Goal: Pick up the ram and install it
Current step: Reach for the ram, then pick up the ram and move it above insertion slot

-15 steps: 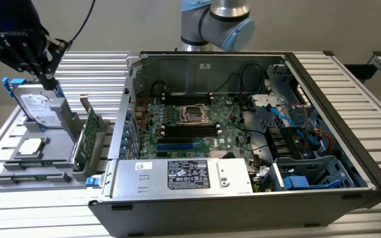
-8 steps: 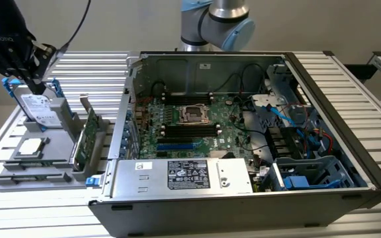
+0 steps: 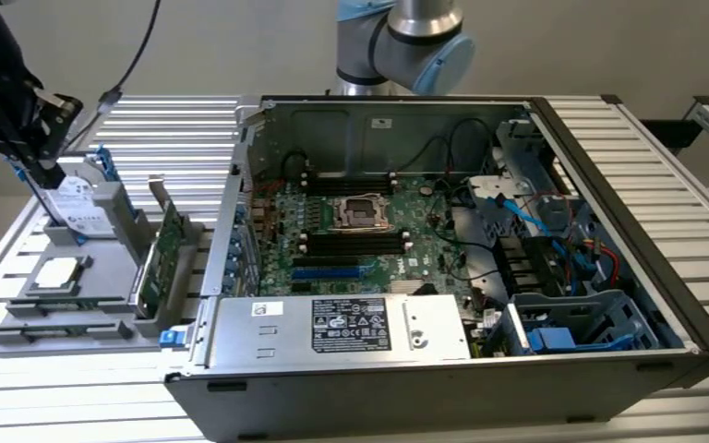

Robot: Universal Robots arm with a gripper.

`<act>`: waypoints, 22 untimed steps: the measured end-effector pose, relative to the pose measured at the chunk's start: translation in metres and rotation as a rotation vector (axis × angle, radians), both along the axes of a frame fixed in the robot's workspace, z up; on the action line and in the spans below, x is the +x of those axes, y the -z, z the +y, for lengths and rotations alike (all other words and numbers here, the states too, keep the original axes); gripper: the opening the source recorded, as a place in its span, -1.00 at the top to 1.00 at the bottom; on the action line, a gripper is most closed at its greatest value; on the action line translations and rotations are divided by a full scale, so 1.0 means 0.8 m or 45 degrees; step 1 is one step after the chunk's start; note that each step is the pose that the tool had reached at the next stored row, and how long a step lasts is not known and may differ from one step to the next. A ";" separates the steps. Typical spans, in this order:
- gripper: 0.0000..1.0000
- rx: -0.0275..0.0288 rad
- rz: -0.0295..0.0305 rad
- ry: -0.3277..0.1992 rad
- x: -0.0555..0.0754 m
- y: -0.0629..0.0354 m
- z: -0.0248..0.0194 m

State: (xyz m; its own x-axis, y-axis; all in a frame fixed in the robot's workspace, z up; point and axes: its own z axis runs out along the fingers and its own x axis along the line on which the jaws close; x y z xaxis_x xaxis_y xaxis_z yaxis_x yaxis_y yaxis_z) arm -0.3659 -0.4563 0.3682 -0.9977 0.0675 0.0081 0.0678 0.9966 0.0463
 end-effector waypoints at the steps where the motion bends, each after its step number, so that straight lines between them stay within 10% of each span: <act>1: 0.79 -0.0003 0.0022 0.000 -0.002 0.000 -0.0023; 10: 0.79 -0.0007 0.0201 0.000 -0.019 0.006 -0.0241; 22: 0.79 -0.0008 0.0206 0.000 -0.020 0.006 -0.0247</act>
